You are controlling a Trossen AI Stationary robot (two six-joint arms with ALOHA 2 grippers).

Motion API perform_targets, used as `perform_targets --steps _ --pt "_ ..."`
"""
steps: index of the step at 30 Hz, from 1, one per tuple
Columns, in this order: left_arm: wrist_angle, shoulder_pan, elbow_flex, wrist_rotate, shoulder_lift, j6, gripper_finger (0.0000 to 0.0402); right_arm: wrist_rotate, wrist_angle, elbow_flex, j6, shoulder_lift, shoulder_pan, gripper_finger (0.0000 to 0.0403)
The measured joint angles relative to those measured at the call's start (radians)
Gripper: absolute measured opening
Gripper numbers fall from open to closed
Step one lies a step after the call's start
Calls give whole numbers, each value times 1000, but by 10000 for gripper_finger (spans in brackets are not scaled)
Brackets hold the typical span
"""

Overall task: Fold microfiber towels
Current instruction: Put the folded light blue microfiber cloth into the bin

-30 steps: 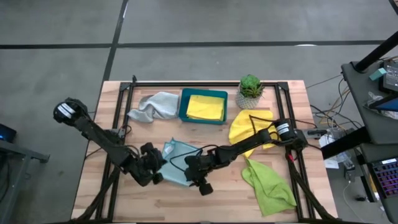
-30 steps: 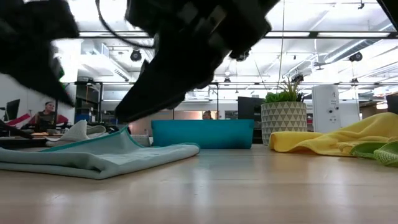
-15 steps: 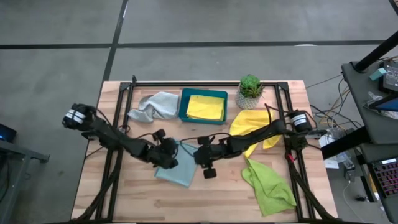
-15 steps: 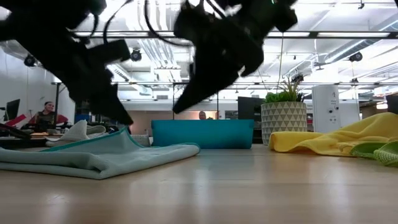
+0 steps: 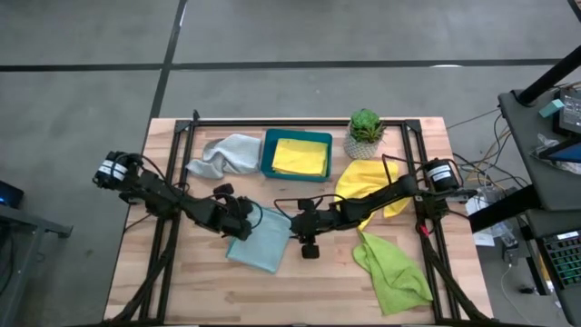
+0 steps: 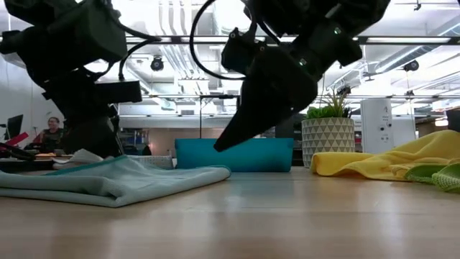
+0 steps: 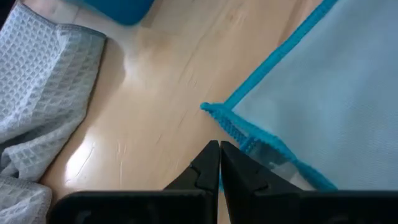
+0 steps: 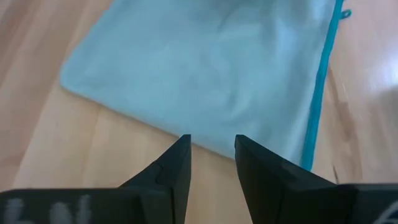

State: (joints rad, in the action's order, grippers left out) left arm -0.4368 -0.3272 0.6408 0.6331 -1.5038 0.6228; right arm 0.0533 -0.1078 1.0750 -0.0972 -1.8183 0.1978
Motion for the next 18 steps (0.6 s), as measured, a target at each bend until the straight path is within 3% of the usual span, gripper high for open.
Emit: perform_targets --steps 5,12,18 --pt "-83 0 42 -52 31 -1 0 0 1 9 -103 0 -4 116" --pt "-382 -7 165 -274 136 122 0 -17 44 35 -305 0 3 126" --pt "-368 -26 203 -318 241 289 0 -32 50 25 -580 0 51 174"
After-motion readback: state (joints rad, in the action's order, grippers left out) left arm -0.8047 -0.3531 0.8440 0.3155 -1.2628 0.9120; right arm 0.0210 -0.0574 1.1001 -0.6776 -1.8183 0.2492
